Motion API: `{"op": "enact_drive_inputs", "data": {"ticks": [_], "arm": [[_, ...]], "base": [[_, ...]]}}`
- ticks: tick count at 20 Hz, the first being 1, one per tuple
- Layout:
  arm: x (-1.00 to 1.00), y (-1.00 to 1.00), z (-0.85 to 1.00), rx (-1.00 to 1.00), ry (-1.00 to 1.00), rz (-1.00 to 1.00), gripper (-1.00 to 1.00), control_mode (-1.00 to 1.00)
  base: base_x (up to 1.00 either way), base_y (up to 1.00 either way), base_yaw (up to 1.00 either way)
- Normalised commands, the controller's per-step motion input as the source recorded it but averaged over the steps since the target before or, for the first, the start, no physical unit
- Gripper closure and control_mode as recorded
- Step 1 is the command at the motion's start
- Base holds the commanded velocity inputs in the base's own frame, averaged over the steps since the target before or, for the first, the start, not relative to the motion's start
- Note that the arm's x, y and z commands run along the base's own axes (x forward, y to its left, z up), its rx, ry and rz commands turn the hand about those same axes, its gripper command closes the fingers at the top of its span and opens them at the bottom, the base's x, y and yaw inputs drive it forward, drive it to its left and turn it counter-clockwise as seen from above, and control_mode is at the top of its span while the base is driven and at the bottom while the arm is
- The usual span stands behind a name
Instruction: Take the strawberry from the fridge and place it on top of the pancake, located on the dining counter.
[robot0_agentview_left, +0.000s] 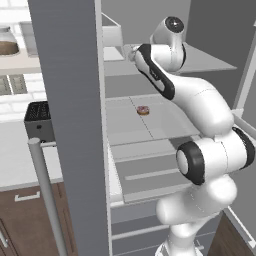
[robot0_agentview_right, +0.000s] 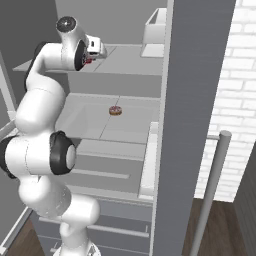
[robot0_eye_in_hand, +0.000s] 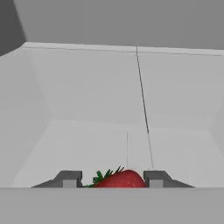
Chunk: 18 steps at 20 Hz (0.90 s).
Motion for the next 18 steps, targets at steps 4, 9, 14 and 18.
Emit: {"op": "enact_drive_inputs", "data": {"ticks": [4,9,14,18], "arm": [[-1.00,-0.27,0.08,0.15,-0.02,-0.17,1.00,-1.00],[-1.00,-0.40,0.00,0.13,-0.02,-0.18,1.00,-1.00],[-1.00,-0.24,-0.01,0.02,0.15,-0.10,1.00,-1.00],[-1.00,0.00,-0.56,-0.09,0.33,0.01,1.00,-1.00]], "base": [[0.00,0.00,0.00],[0.00,0.00,0.00],[0.00,0.00,0.00],[0.00,0.00,0.00]]}}
